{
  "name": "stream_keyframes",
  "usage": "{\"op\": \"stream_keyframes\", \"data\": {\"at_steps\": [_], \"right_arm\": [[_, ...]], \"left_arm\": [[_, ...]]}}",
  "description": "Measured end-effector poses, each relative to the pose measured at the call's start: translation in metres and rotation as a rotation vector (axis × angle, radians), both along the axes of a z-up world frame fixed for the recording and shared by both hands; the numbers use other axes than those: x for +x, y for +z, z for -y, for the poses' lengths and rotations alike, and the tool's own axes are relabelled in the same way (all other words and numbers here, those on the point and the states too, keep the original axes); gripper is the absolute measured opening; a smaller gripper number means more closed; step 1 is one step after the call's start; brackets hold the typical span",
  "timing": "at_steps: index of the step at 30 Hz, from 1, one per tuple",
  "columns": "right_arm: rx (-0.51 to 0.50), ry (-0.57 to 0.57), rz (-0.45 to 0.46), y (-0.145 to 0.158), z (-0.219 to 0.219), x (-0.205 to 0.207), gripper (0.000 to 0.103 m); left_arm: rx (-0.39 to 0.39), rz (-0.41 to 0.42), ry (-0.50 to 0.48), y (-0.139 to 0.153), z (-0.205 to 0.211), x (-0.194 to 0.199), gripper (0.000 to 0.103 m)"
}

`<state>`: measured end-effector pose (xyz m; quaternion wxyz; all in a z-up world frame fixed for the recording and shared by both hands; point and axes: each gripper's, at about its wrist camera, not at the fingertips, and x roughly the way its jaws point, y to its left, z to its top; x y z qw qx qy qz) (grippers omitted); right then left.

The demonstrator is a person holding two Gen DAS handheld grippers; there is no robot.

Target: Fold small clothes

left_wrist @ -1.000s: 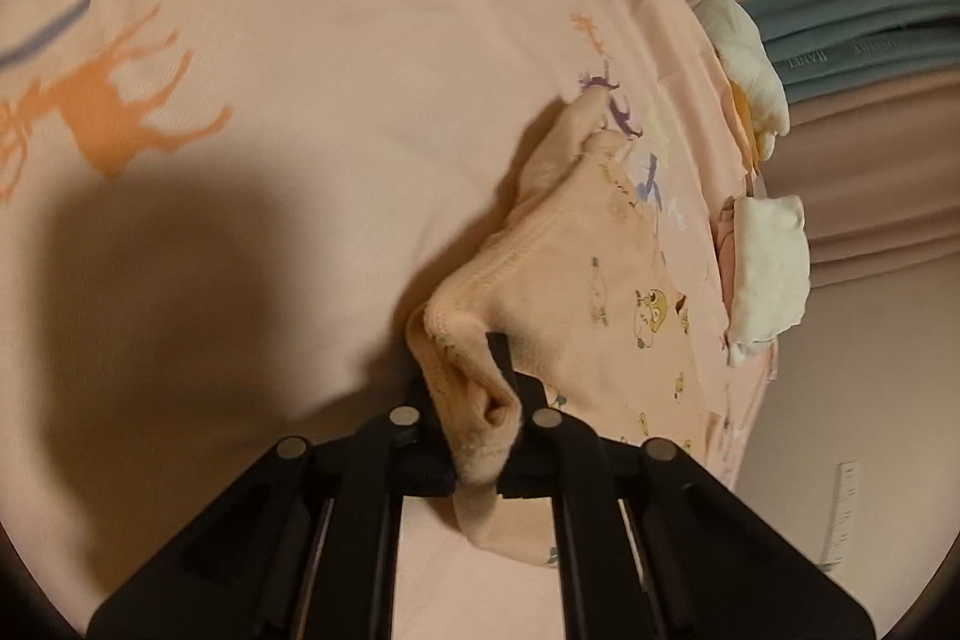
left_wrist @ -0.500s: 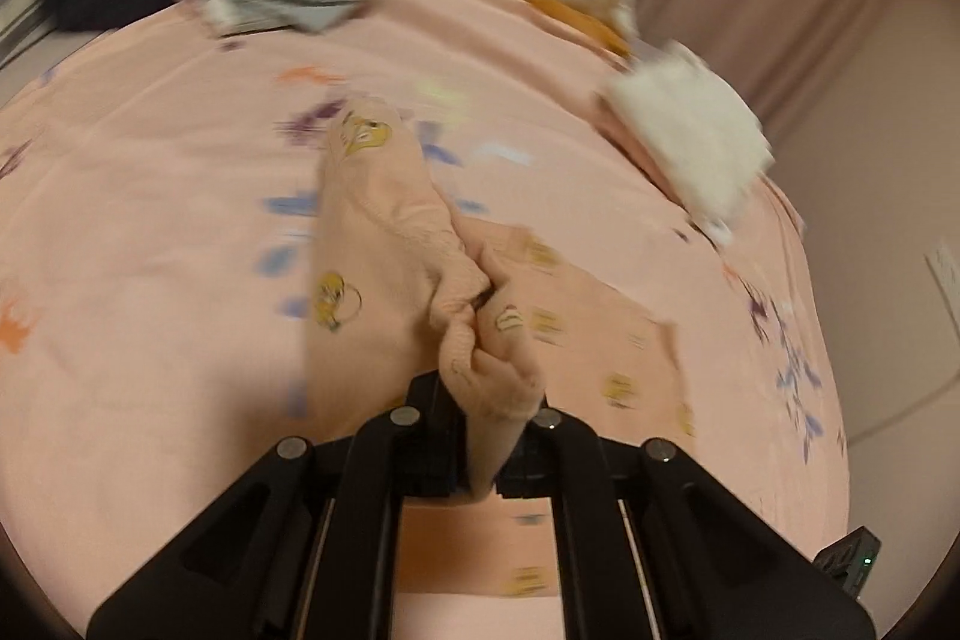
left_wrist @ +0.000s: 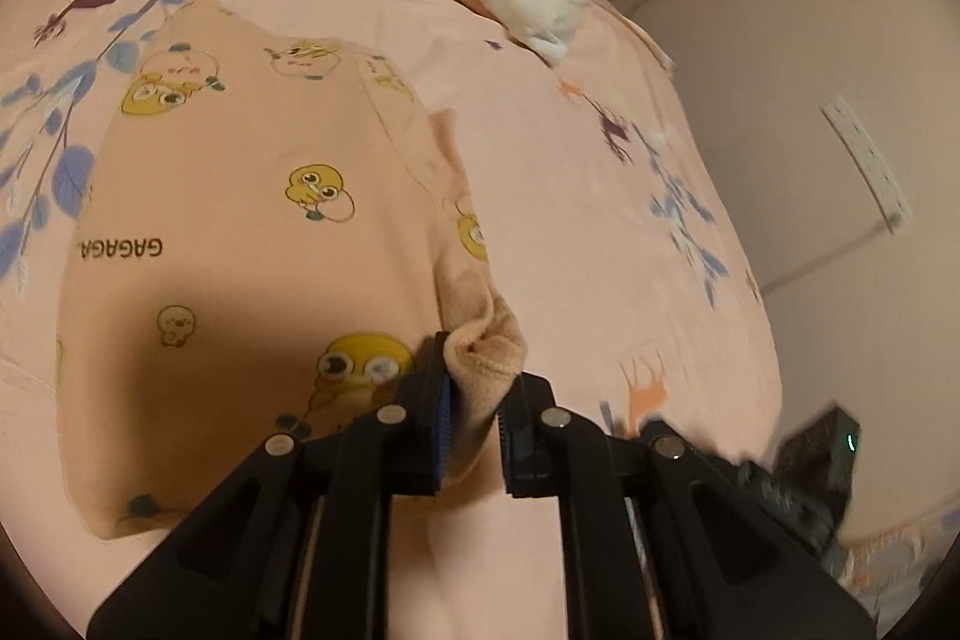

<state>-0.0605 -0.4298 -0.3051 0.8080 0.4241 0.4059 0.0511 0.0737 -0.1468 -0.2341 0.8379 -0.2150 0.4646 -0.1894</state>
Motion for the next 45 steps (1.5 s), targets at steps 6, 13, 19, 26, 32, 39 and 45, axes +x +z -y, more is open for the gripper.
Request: {"op": "stream_keyframes", "data": {"at_steps": [6, 13, 19, 26, 32, 39, 45], "right_arm": [[0.107, 0.071, 0.031, 0.008, -0.009, 0.02, 0.037], [0.199, 0.353, 0.12, 0.038, -0.067, 0.072, 0.058], [0.134, 0.48, 0.059, 0.037, -0.109, 0.117, 0.058], [-0.032, 0.506, -0.058, 0.017, -0.148, 0.151, 0.058], [-0.071, 0.532, 0.018, 0.031, -0.154, 0.141, 0.049], [0.033, 0.513, 0.061, 0.043, -0.134, 0.146, 0.049], [-0.078, 0.578, -0.02, 0.021, -0.161, 0.152, 0.049]], "left_arm": [[-0.102, -0.108, -0.15, 0.006, -0.009, -0.033, 0.044], [0.013, -0.033, -0.058, 0.024, -0.044, -0.052, 0.06], [0.12, -0.022, 0.086, 0.02, -0.079, -0.049, 0.065], [0.089, -0.07, 0.113, 0.006, -0.099, -0.041, 0.07], [0.125, -0.097, 0.135, -0.001, -0.105, -0.039, 0.07], [0.122, -0.086, 0.134, 0.002, -0.107, -0.039, 0.07], [0.102, -0.071, 0.109, 0.006, -0.099, -0.038, 0.07]]}}
